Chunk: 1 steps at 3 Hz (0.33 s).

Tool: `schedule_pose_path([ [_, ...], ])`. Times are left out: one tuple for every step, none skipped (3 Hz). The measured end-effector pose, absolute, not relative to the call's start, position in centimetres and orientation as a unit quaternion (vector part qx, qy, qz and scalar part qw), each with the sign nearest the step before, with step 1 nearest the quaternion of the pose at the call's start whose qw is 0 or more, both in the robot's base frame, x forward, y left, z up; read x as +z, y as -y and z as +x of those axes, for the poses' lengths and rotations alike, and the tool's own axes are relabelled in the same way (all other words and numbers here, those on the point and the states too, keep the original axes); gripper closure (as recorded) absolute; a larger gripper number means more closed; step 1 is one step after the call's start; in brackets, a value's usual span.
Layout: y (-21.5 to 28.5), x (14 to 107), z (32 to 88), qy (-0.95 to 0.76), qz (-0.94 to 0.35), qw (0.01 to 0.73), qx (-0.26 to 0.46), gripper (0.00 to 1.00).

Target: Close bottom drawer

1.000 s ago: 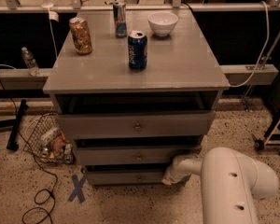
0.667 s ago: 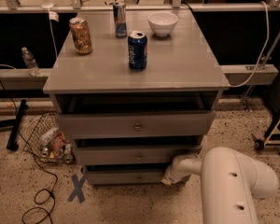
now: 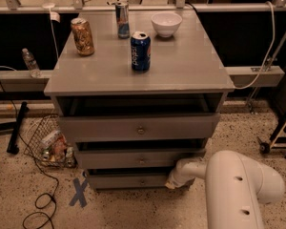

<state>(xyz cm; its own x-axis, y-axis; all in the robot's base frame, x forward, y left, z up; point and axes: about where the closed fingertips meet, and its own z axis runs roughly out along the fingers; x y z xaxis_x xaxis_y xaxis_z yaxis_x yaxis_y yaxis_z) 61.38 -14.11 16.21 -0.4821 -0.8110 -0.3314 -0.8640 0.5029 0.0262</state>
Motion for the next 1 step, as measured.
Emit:
schedule_pose_path([
  [14.11,16.21,61.38,-0.856,-0.489,0.139,0.095,1.00],
])
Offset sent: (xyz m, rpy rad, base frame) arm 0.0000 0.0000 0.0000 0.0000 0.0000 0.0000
